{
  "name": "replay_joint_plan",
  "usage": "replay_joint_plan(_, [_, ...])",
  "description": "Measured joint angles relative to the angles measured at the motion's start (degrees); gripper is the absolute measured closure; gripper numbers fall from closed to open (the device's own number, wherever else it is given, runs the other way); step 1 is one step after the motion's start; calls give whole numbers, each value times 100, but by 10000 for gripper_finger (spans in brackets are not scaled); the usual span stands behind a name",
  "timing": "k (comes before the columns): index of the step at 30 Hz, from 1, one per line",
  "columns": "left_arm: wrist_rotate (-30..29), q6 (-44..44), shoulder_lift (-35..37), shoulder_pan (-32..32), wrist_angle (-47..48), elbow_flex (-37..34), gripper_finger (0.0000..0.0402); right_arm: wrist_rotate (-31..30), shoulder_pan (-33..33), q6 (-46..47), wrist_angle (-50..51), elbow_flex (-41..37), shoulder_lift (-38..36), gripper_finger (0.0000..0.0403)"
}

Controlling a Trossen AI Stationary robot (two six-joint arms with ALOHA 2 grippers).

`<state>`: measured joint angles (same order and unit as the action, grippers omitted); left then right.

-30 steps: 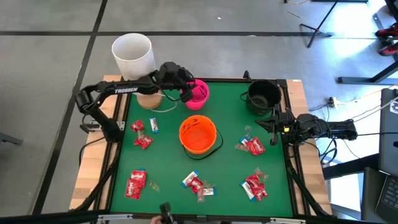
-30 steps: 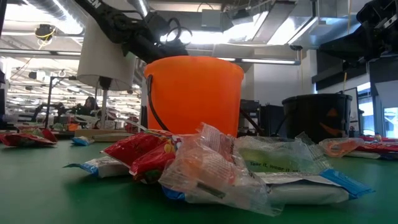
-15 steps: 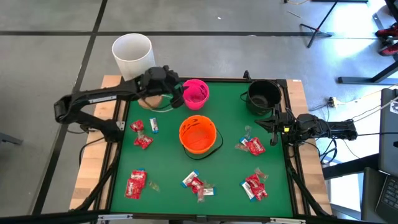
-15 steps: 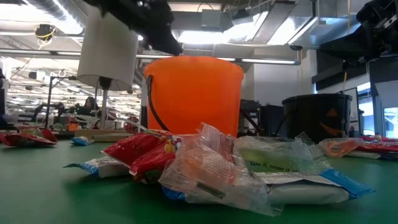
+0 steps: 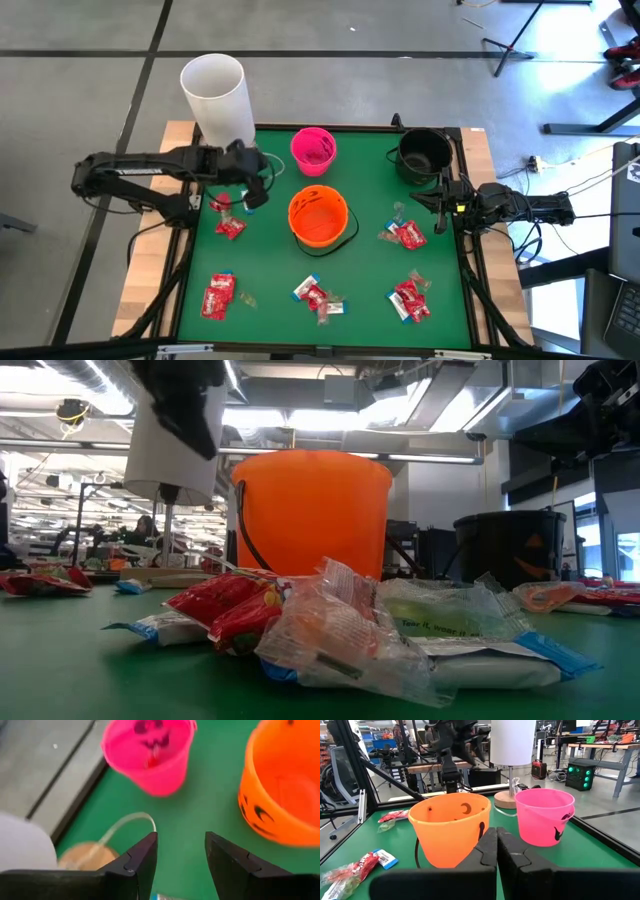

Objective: Sort candy
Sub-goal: Put the green candy into the pink bucket

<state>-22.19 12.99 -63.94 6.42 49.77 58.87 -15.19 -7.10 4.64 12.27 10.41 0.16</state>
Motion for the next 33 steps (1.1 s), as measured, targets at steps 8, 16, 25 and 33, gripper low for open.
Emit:
replay_joint_plan(8, [-123,807,273,-635,313,-338,246,0,-1,-1,-2,0,1,402])
replay_joint_plan(16, [-236,1538,850,-764,298,-986,246,-1,-1,1,-2,0,2,402])
replay_joint_plan(25, [-45,2033,1343,-812,310,-1696,246,-1,1,-1,-2,2,0,402])
replay_joint_plan(33, [1047,2557,1379,-814,453,-2096,246,0,1,1,-1,1,1,402])
